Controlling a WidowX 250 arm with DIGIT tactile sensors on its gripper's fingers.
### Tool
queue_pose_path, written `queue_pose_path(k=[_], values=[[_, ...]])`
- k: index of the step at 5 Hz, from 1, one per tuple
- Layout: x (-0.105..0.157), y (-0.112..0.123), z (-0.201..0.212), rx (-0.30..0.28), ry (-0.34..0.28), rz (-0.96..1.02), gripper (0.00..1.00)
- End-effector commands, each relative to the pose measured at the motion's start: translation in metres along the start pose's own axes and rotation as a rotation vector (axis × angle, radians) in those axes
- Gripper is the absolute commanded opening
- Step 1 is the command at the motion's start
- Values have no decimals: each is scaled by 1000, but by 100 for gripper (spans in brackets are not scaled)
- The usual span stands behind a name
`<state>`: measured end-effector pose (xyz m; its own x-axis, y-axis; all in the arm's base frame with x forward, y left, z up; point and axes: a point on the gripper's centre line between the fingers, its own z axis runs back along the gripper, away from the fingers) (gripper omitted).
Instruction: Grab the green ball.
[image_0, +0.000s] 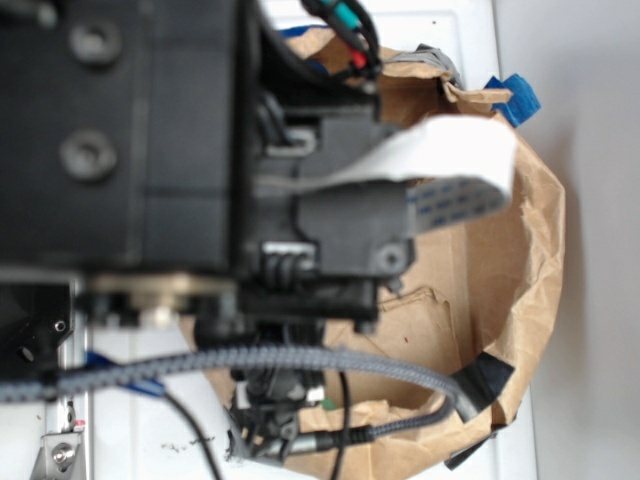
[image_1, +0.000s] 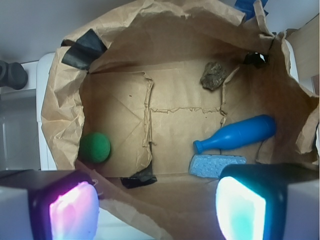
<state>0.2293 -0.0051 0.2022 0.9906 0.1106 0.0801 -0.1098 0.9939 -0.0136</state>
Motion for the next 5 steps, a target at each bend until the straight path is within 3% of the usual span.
queue_pose_path(k=[1, 4, 5], values=[[5, 8, 5, -14, -26, 37, 100], [10, 12, 3, -12, -26, 34, 100], [17, 14, -3, -28, -33, -48, 100]])
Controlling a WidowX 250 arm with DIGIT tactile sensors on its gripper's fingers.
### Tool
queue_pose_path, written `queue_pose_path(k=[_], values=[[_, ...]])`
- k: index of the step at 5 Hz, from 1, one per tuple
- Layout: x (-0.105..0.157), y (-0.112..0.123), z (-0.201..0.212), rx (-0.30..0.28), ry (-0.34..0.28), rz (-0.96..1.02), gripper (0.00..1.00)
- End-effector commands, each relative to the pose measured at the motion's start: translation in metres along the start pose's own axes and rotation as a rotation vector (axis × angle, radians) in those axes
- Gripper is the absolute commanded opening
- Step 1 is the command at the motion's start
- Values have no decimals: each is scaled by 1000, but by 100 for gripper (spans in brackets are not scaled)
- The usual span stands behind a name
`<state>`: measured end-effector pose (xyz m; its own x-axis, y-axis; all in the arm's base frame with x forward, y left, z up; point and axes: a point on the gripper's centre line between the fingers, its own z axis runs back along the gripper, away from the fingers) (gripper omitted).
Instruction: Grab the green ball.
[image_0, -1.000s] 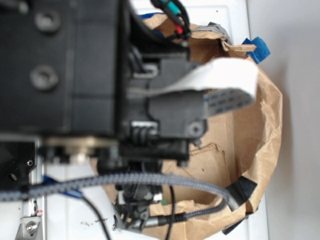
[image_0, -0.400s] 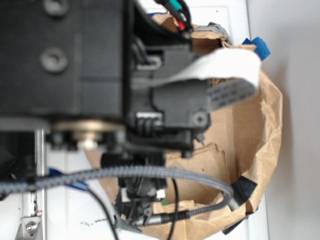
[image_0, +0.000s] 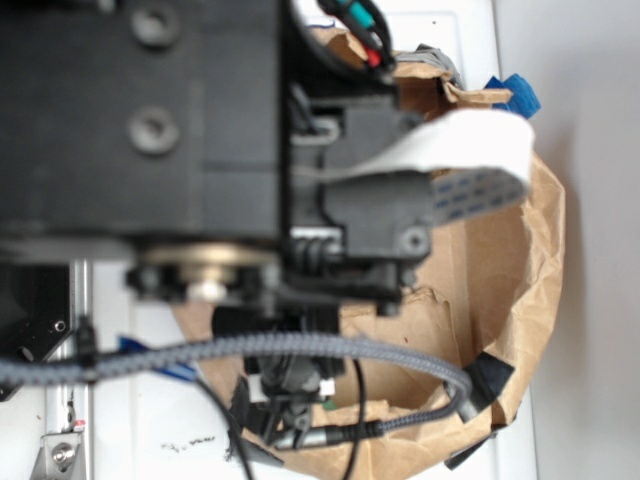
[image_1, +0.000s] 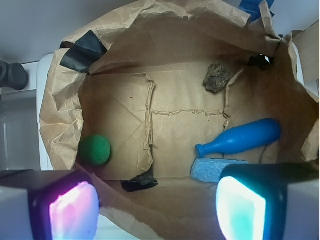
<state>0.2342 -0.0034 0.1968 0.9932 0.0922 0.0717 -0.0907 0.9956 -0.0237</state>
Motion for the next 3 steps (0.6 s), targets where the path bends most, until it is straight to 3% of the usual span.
queue_pose_path(k=[1, 2, 3], values=[[20, 12, -9, -27, -51, -102, 100], [18, 7, -18, -1, -94, -207, 100], [9, 0, -37, -31, -70, -292, 100]])
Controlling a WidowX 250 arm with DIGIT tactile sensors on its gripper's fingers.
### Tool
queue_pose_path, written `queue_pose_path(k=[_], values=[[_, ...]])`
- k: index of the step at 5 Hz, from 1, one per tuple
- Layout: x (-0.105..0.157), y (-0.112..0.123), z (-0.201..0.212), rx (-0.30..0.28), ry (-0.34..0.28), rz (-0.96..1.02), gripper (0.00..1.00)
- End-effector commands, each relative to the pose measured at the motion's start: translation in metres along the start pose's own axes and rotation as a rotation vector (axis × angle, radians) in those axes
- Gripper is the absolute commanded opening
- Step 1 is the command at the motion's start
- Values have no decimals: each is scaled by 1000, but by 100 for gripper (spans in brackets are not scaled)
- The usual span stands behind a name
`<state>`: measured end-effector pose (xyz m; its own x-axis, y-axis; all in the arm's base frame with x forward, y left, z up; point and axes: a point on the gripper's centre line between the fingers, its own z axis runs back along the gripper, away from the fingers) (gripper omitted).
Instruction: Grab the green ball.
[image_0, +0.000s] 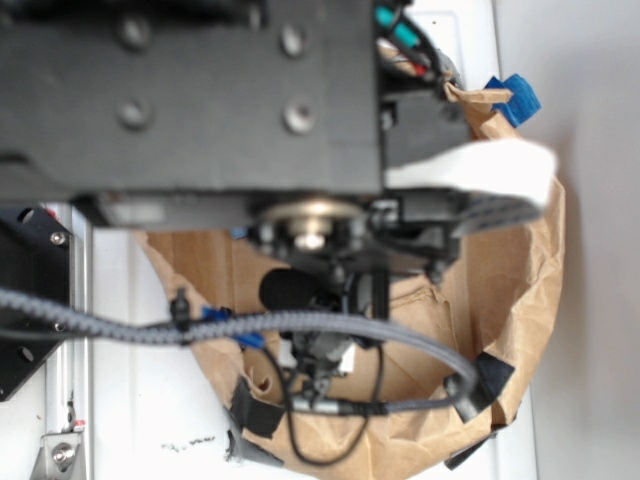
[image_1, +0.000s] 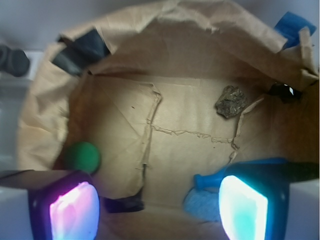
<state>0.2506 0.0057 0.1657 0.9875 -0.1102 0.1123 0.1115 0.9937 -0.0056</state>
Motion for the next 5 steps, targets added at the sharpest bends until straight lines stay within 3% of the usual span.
queue_pose_path(k=[1, 2, 3, 5], values=[[-6, -10, -13, -86, -30, -134, 100], [-2, -8, -19, -172, -49, -182, 100], [3, -6, -26, -223, -50, -183, 100], [3, 1, -25, -239, -58, -177, 100]])
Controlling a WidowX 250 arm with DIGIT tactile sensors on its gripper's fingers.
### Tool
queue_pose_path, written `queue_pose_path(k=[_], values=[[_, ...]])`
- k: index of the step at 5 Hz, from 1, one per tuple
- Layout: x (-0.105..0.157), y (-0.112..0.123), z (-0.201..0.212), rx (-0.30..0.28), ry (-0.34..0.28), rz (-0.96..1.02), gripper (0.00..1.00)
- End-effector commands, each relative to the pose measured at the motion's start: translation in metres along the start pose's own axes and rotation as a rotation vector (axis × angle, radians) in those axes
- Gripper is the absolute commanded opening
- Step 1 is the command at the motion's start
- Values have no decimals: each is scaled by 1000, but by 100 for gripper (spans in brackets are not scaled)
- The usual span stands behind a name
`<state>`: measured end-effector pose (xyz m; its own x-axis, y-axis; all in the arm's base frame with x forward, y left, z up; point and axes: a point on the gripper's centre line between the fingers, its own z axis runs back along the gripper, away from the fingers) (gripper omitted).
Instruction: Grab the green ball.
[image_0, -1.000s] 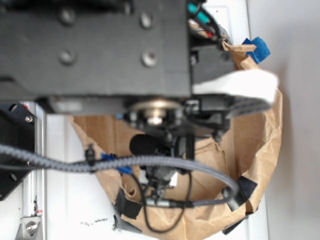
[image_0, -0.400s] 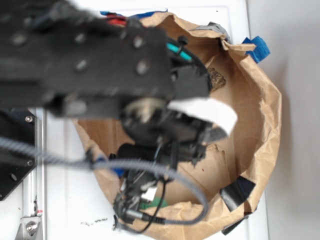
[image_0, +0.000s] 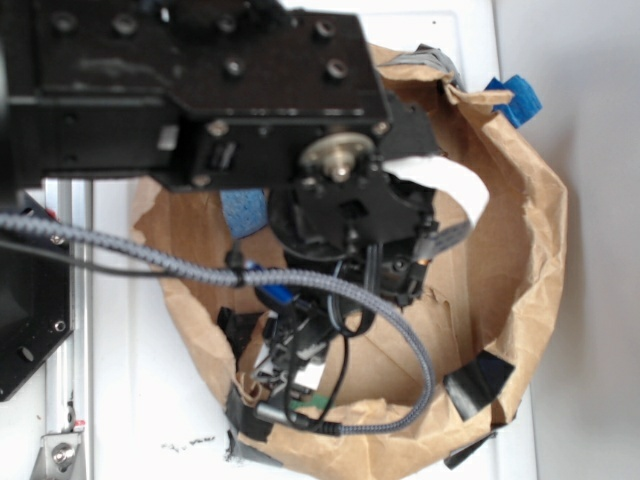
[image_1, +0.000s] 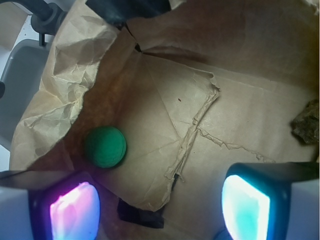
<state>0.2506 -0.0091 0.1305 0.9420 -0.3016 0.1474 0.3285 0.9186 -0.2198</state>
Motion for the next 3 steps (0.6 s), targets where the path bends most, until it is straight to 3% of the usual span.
queue_pose_path(k=[1, 2, 3], values=[[3, 26, 13, 26, -52, 27, 100], [3, 35, 11, 64, -50, 25, 100], [7, 33, 0, 49, -32, -8, 100]])
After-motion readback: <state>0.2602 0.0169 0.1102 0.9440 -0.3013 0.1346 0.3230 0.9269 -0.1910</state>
